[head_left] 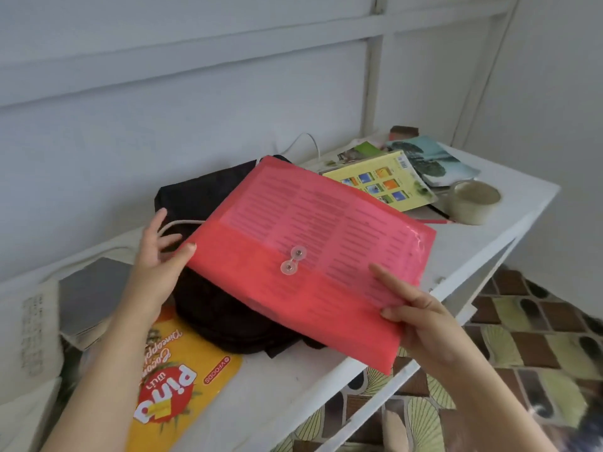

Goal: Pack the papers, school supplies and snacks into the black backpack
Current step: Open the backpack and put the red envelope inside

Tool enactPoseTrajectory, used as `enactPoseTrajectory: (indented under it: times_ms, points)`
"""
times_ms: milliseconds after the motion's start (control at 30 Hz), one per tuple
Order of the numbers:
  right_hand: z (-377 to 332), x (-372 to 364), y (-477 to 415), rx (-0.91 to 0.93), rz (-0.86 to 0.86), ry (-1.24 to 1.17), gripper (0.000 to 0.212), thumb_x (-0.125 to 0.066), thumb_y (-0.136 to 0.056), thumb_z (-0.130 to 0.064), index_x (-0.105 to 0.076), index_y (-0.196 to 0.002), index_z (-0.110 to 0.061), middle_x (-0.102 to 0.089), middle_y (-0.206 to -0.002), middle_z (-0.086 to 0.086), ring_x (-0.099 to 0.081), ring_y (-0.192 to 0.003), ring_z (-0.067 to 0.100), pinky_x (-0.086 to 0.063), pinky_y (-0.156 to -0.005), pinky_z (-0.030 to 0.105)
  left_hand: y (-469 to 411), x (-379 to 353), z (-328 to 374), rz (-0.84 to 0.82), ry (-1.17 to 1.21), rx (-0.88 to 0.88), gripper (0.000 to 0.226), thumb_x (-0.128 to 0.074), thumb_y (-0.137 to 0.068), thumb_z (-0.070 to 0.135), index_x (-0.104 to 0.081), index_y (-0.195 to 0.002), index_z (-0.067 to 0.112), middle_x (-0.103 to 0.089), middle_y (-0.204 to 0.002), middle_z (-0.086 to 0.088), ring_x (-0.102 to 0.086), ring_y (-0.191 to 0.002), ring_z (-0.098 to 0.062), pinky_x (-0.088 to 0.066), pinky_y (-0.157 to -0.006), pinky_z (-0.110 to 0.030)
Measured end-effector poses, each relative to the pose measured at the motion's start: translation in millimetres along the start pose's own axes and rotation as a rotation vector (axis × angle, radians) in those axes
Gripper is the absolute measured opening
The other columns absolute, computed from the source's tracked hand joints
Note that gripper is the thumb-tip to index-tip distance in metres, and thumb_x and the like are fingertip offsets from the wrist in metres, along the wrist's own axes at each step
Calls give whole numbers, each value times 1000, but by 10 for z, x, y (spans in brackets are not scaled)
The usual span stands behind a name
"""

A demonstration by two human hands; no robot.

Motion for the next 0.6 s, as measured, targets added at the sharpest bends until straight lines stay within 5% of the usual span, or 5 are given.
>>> enactPoseTrajectory:
  times_ms: [133,367,467,600]
  points:
    - [-11,131,119,65,123,-101,57,-43,-78,18,-72,-107,-21,-62,-126,-3,-63,-107,21,-57,-65,33,226,-295,15,-28,-79,-60,69,-61,-88,23,-22,-144,29,-49,-127,7,-53,-106,-7,-40,-90,-28]
    - [-124,273,223,160,229,-197,56,-40,-84,17,-72,-108,-22,-61,-128,-1,-58,-112,22,-58,-65,28,814,-1107,-177,-710,-416,-234,98,-75,-51,63,-26,-135,49,-43,-131,25,-37,-122,12,-31,-96,-7]
    - [-157,326,220,183,238,-202,56,-40,-84,17,-71,-110,-23,-60,-129,4,-50,-107,26,-58,-64,28,824,-1176,-159,-669,-653,-420,102,-67,-43,75,-31,-135,47,-35,-133,26,-29,-131,-1,-26,-109,-27]
    - [-195,355,190,206,241,-192,58,-41,-84,16,-72,-107,-25,-54,-116,-2,-52,-79,17,-58,-60,27,785,-1136,-87,-593,-567,-460,84,-45,-49,92,-42,-122,52,-41,-122,34,-36,-120,8,-31,-103,-25]
Point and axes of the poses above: each hand's wrist, its own y-axis away from the middle knuckle, its own x-axis out of the back of the hand, z = x × y, the point moved 9 cm from there along -y, towards the middle knuckle
